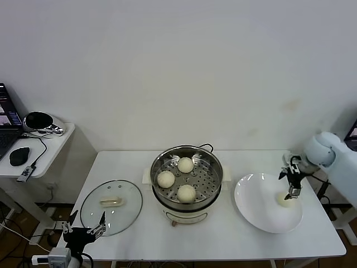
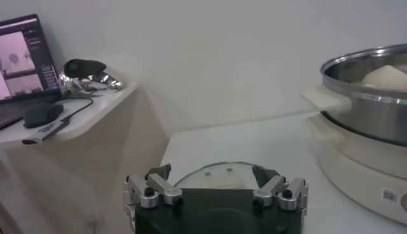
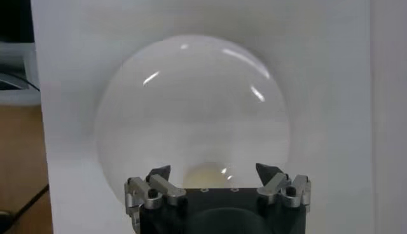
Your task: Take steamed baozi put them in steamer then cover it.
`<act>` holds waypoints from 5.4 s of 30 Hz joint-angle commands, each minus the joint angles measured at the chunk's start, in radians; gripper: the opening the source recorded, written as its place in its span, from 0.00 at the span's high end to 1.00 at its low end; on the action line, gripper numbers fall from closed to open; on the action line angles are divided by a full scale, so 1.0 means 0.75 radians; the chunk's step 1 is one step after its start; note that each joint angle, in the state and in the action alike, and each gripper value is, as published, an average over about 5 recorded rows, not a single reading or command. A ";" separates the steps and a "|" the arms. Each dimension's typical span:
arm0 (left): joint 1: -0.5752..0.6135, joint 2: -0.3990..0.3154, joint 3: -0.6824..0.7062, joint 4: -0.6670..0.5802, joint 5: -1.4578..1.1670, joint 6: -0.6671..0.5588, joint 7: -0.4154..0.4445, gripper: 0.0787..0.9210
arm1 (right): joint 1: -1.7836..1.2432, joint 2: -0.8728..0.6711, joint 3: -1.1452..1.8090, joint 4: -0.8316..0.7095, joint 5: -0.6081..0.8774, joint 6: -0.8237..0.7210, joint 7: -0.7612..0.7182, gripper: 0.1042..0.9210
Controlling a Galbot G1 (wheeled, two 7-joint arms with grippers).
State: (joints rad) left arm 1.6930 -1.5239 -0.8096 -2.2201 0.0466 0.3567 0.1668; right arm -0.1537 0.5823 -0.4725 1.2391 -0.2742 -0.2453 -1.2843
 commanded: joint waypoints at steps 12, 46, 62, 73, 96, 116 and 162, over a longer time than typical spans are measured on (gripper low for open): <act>0.003 -0.008 0.001 0.016 0.018 0.001 0.000 0.12 | -0.143 0.141 0.129 -0.290 -0.147 0.146 0.144 0.12; -0.007 -0.008 0.009 0.041 0.029 0.003 0.003 0.12 | -0.138 0.184 0.129 -0.373 -0.218 0.200 0.141 0.17; -0.018 -0.002 0.014 0.037 0.034 0.003 0.001 0.12 | -0.015 0.077 0.058 -0.193 -0.043 0.107 0.091 0.45; -0.044 0.014 0.004 0.041 0.059 -0.005 -0.004 0.12 | 0.568 0.006 -0.471 0.186 0.425 -0.117 0.023 0.45; -0.097 0.045 -0.019 0.045 0.052 -0.016 0.001 0.12 | 1.116 0.529 -1.069 0.247 0.987 -0.467 0.096 0.45; -0.102 0.043 -0.026 0.051 0.028 -0.014 0.000 0.12 | 0.868 0.682 -1.050 0.104 0.748 -0.488 0.179 0.45; -0.045 -0.006 0.024 0.005 -0.133 -0.174 -0.130 0.12 | 0.053 -0.160 0.288 0.655 1.101 -0.135 0.936 0.12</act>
State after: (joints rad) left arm 1.6527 -1.5249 -0.8063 -2.2150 0.0232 0.3035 0.1221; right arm 0.2533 0.7093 -0.7461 1.5491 0.4191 -0.4694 -0.9087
